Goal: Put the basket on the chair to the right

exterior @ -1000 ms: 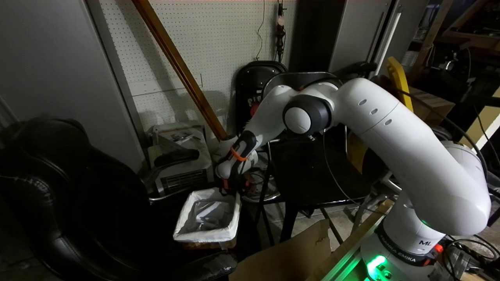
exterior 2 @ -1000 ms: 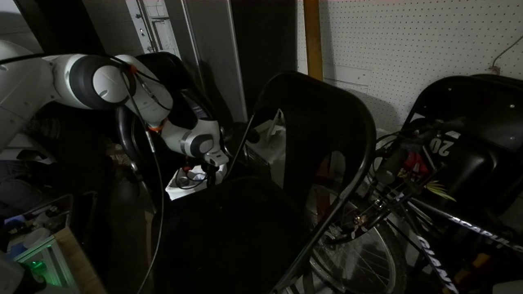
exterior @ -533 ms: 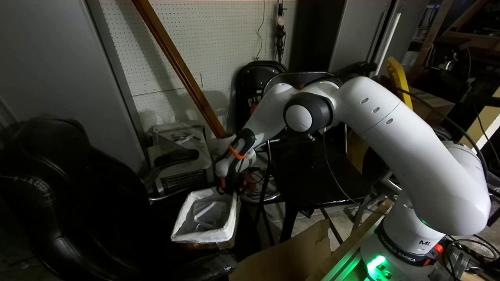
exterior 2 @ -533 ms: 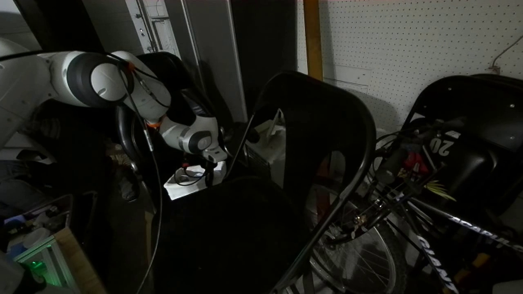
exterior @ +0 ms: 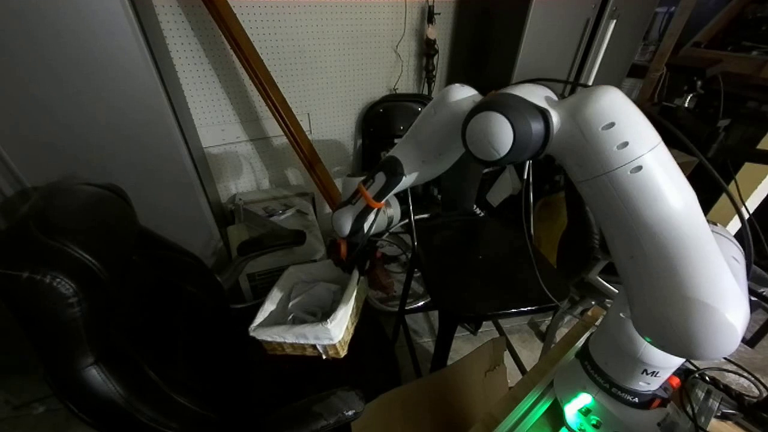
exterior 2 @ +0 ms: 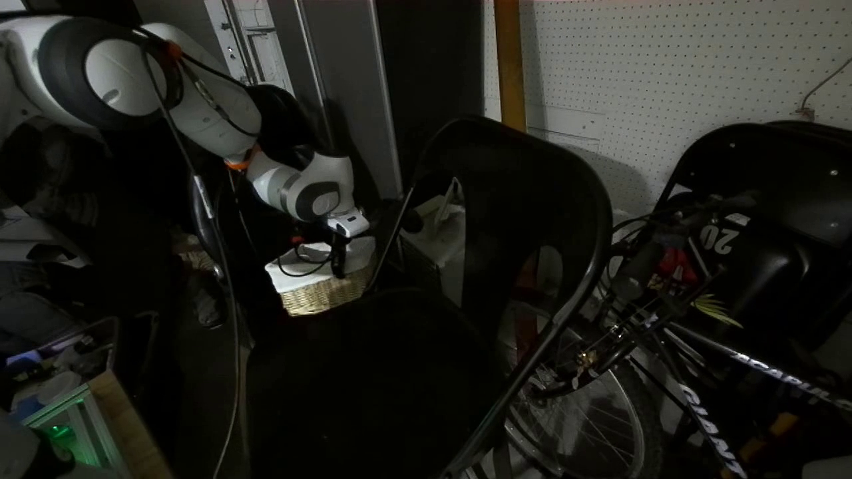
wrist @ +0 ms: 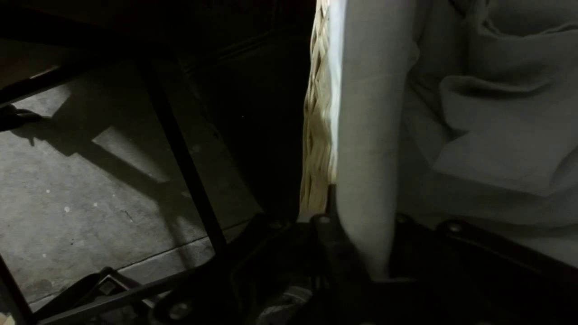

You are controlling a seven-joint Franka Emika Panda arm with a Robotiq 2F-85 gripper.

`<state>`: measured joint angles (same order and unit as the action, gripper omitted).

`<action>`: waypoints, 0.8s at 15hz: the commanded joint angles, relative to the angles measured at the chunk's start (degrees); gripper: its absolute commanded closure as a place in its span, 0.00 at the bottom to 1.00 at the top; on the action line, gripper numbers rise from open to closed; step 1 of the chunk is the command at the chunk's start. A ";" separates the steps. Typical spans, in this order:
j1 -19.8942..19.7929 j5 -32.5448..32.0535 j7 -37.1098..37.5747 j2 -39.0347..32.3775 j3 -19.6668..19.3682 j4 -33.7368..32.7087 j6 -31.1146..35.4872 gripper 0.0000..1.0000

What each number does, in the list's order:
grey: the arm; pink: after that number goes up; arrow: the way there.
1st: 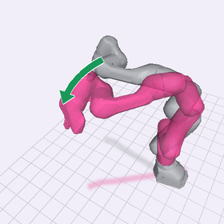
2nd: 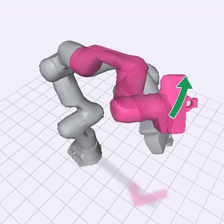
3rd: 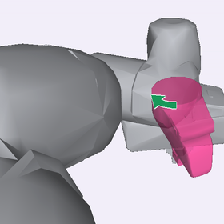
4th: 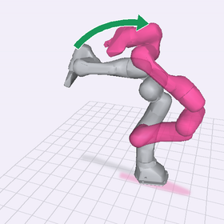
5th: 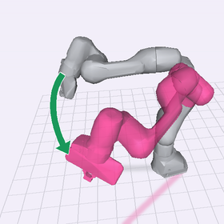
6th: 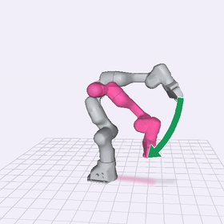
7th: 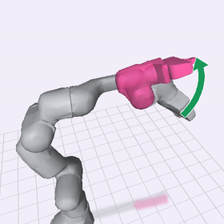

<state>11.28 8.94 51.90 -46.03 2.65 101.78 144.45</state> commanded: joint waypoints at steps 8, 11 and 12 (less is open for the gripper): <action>-6.62 10.39 -18.63 30.57 4.22 27.25 1.47 0.97; -9.05 15.08 -25.42 38.59 3.52 33.38 -0.19 0.97; -9.83 16.31 -28.03 41.28 2.97 35.21 -1.69 0.97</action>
<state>4.25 19.87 31.55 -15.30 5.55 129.05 145.53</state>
